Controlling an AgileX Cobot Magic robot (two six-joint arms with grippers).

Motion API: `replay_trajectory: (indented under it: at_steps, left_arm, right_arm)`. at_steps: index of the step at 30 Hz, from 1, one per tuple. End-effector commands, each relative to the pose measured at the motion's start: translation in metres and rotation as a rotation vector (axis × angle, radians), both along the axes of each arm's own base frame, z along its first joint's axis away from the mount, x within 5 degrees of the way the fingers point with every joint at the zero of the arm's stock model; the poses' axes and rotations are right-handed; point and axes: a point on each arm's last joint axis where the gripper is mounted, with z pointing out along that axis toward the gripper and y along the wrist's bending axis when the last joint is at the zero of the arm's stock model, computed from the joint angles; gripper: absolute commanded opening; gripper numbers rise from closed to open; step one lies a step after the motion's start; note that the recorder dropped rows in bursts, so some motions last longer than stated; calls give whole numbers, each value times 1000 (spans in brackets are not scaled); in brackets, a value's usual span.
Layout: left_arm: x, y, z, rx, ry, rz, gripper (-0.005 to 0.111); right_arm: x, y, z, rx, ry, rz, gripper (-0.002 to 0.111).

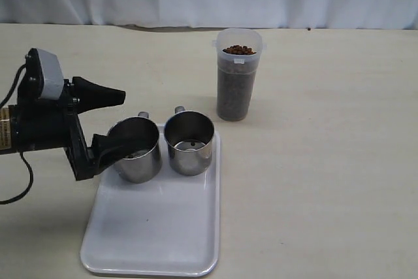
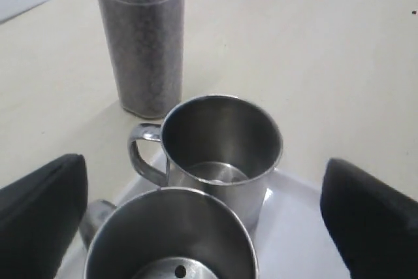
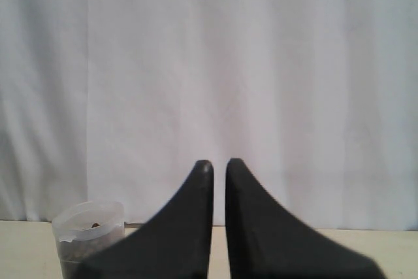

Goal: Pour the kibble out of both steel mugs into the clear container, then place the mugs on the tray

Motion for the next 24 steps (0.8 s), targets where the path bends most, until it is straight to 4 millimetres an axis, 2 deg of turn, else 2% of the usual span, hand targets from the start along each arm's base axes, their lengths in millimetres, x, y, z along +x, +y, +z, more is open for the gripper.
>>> replay_trajectory:
  at_steps: [1,3,6,9,14,18,24]
  left_arm:
    - [1,5,25,-29,13,113,67]
    - [-2,9,40,-17,-13,169,45]
    - [-10,12,66,-24,-69,226,-1]
    - [-24,16,96,-68,-132,290,0]
    - [-61,38,130,-144,-270,574,0]
    - [-103,56,142,-258,-411,751,0]
    - [-159,76,130,-478,-525,931,0]
  right_arm:
    - [0,-1,-2,-3,6,-7,5]
    - [0,-1,-2,-3,6,-7,5]
    - [0,-1,-2,-3,4,-7,5]
    - [0,-1,-2,-3,4,-7,5]
    - [0,-1,-2,-3,4,-7,5]
    - [0,-1,-2,-3,4,-7,5]
    - [0,-1,-2,-3,4,-7,5]
